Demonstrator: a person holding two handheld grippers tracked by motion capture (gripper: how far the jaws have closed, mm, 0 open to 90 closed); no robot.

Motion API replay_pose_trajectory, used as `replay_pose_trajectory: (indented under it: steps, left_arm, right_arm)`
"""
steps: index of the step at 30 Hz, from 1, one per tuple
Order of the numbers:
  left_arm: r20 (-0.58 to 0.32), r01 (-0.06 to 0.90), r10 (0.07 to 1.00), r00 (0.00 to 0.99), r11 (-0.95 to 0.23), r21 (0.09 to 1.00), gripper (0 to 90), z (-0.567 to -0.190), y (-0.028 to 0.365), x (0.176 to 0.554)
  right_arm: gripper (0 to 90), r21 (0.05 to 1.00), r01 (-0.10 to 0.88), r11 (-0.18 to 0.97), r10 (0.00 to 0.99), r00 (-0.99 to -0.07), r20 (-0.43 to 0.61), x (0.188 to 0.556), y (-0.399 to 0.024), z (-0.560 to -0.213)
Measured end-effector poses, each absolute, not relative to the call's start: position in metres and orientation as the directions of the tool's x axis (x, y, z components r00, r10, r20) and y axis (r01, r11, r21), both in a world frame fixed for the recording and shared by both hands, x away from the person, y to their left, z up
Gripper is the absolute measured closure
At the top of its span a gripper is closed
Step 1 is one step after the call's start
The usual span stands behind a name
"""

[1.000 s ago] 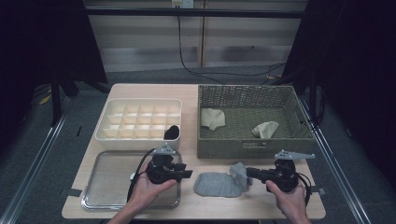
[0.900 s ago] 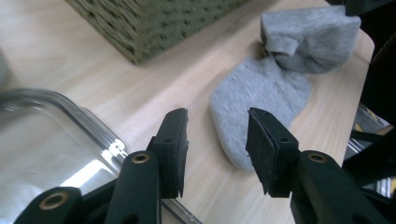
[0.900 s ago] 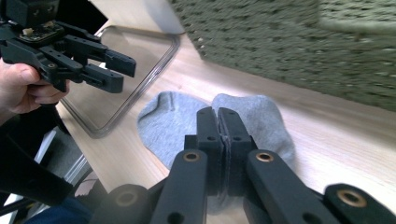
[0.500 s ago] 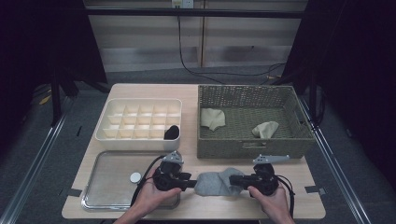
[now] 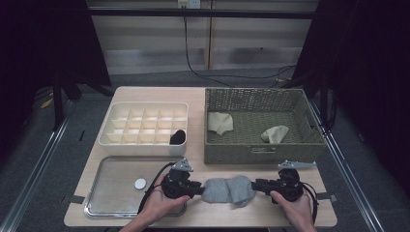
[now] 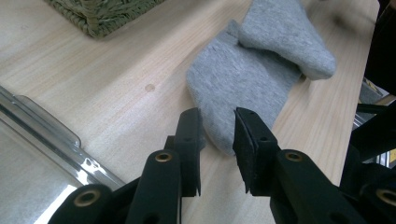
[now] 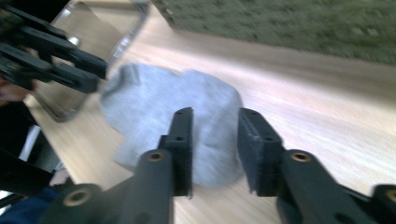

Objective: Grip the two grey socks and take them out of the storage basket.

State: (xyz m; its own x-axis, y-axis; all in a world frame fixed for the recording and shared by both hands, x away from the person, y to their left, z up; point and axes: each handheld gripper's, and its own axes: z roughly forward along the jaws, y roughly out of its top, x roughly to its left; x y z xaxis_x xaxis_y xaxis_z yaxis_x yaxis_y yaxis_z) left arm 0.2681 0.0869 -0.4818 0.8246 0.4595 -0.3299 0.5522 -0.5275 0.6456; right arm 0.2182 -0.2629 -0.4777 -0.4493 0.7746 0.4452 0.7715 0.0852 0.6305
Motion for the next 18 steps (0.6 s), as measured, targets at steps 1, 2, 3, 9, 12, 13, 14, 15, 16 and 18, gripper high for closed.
replay_pose_trajectory:
  steps: [1,2,3,9,12,13,14,15,16,18]
  left_arm:
    - [-0.337,0.560,0.464,0.819,-0.522,0.643,70.2,-0.482,0.087,0.268]
    - [-0.338,0.561,0.462,0.819,-0.528,0.638,68.1,-0.482,0.087,0.269]
    - [-0.344,0.565,0.463,0.817,-0.522,0.639,67.2,-0.483,0.087,0.269]
    - [-0.346,0.568,0.465,0.815,-0.521,0.636,65.2,-0.484,0.087,0.270]
    - [-0.343,0.569,0.470,0.813,-0.519,0.637,65.2,-0.484,0.087,0.270]
    - [-0.343,0.570,0.471,0.812,-0.519,0.637,65.1,-0.485,0.086,0.270]
    - [-0.346,0.572,0.471,0.812,-0.519,0.636,64.2,-0.485,0.086,0.270]
    - [-0.342,0.569,0.470,0.813,-0.524,0.633,63.9,-0.485,0.086,0.270]
    - [-0.342,0.569,0.469,0.814,-0.525,0.633,63.9,-0.486,0.086,0.271]
    - [-0.339,0.567,0.469,0.816,-0.529,0.631,64.1,-0.486,0.086,0.272]
  right_arm:
    - [63.7,0.625,0.777,0.080,0.776,-0.442,0.450,0.219,-0.263,-0.479]
    - [63.6,0.619,0.781,0.086,0.771,-0.446,0.455,0.220,-0.263,-0.481]
    - [63.0,0.618,0.781,0.089,0.771,-0.447,0.454,0.220,-0.262,-0.482]
    - [63.9,0.602,0.788,0.126,0.772,-0.460,0.440,0.225,-0.254,-0.487]
    - [68.6,0.587,0.796,0.146,0.768,-0.466,0.440,0.228,-0.251,-0.491]
    - [69.9,0.585,0.798,0.147,0.766,-0.465,0.443,0.229,-0.252,-0.491]
    - [73.9,0.583,0.801,0.138,0.766,-0.459,0.450,0.230,-0.251,-0.491]
    - [78.4,0.580,0.803,0.139,0.762,-0.461,0.455,0.231,-0.252,-0.492]
    - [82.4,0.582,0.801,0.140,0.764,-0.462,0.452,0.231,-0.252,-0.491]
    - [83.8,0.587,0.799,0.128,0.767,-0.455,0.453,0.230,-0.252,-0.490]
